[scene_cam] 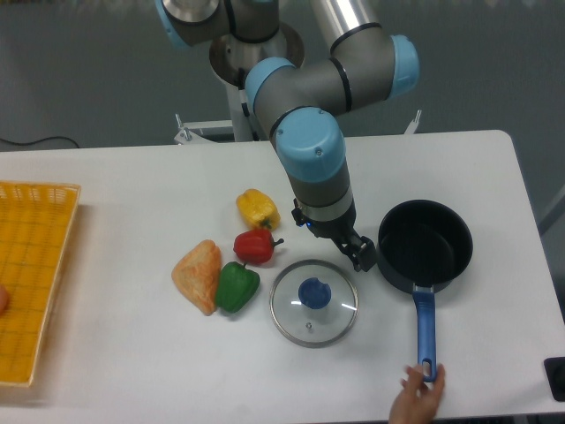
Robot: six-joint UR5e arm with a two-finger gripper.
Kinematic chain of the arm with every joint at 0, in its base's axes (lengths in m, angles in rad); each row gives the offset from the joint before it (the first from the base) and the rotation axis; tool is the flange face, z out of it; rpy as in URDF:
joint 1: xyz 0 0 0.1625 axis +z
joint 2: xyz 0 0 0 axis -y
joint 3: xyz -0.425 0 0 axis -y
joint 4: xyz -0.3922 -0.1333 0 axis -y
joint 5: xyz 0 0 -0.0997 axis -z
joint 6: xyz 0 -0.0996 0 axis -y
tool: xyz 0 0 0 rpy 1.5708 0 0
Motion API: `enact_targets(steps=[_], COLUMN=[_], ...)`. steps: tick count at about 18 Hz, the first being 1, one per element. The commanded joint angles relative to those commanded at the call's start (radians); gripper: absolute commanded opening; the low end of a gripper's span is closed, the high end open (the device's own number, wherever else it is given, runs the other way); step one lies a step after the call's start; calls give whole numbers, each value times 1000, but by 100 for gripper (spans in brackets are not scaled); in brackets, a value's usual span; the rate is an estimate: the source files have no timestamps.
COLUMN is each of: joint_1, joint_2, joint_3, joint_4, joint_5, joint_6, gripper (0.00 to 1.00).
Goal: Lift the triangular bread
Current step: 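Raise the gripper up from beside the black saucepan, then move the gripper over toward the triangular orange bread slice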
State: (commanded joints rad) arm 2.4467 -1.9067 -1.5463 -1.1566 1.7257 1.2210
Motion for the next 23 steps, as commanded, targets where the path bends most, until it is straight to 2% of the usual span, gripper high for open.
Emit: enact_targets(steps=[3,6,10,13,20,23], joint_1=[0,9,20,21,-40,-67], joint_2=[2,12,29,46,49,51], joint_3=[0,-5,-46,-54,-94,-107], joint_4=[0,-2,3,0,-2,-5], joint_5=[-8,-85,-83,-90,-94,-94], joint_6=[0,-11,-14,-50,-237,-256], gripper=[100,100,100,100,100,100])
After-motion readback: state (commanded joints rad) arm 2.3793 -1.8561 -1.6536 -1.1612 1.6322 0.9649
